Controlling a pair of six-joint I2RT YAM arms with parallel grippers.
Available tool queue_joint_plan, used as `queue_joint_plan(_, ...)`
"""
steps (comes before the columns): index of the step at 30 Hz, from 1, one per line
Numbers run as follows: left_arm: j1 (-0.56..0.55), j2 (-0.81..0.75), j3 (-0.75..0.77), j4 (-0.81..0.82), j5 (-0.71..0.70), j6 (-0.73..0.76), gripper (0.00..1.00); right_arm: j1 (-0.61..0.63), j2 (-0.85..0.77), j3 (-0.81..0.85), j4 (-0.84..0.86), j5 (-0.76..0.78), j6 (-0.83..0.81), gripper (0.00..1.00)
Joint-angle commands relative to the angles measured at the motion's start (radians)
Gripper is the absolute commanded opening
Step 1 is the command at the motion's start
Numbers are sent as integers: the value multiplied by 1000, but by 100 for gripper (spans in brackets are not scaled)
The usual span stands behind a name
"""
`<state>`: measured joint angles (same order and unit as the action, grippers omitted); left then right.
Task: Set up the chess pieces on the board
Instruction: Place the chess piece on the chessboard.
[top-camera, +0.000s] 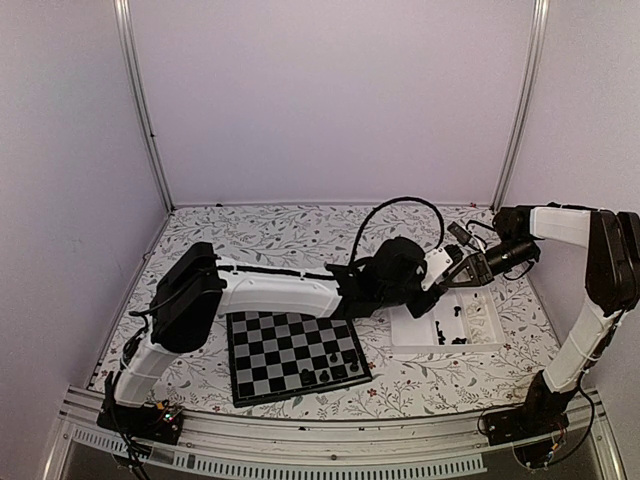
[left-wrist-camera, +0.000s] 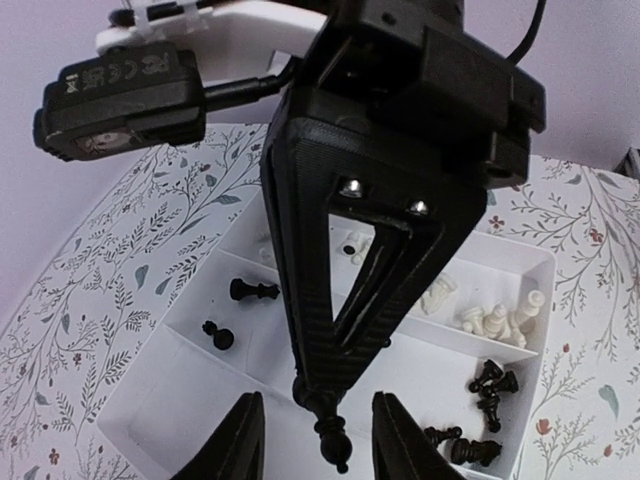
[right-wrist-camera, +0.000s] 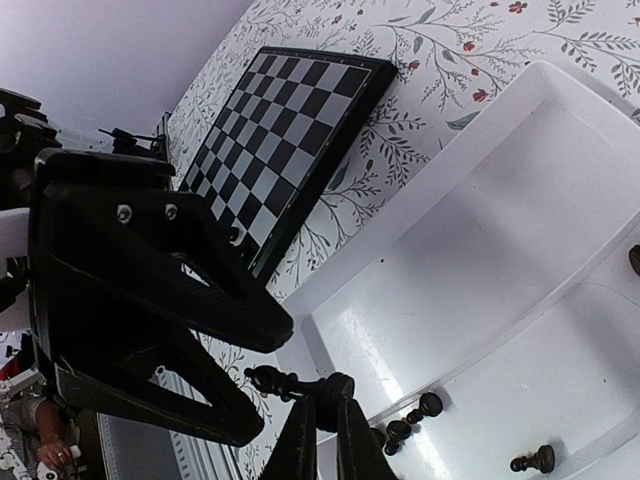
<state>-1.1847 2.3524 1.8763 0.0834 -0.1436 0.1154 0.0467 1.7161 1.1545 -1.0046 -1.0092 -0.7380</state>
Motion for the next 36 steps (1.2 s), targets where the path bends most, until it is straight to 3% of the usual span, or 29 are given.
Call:
queue_joint_plan(1, 0, 41, 57, -36, 1, 10, 39, 0, -8, 12, -30, -53, -42, 8)
queue_joint_plan(8, 2, 48, 69, -43, -21, 4, 32, 0, -9, 10, -35, -54, -53, 8)
queue_joint_plan(18, 11, 17, 34, -35, -40, -31, 6, -1, -7, 17, -45, -81, -62, 11)
queue_joint_plan(21, 11, -17, 34, -77, -33, -35, 1, -1, -17, 18, -44, -55, -71, 24)
queue_joint_plan(24, 11, -84, 40, -237, 5, -43, 0, -2, -63, 16, 9, 0, -39, 46)
queue_joint_plan(27, 11, -175, 45, -446, 59, -60, 0, -2, -115, 16, 82, 59, 10, 57)
queue_joint_plan(28, 11, -208, 41, -514, 76, -65, 0, -2, -125, 16, 110, 87, 30, 82)
queue_joint_plan(29, 11, -237, 34, -591, 86, -71, 0, -2, -139, 16, 144, 122, 47, 97)
queue_joint_plan(36, 15, -408, -57, -1048, 111, -144, 0, -2, -227, 12, 298, 328, 142, 99)
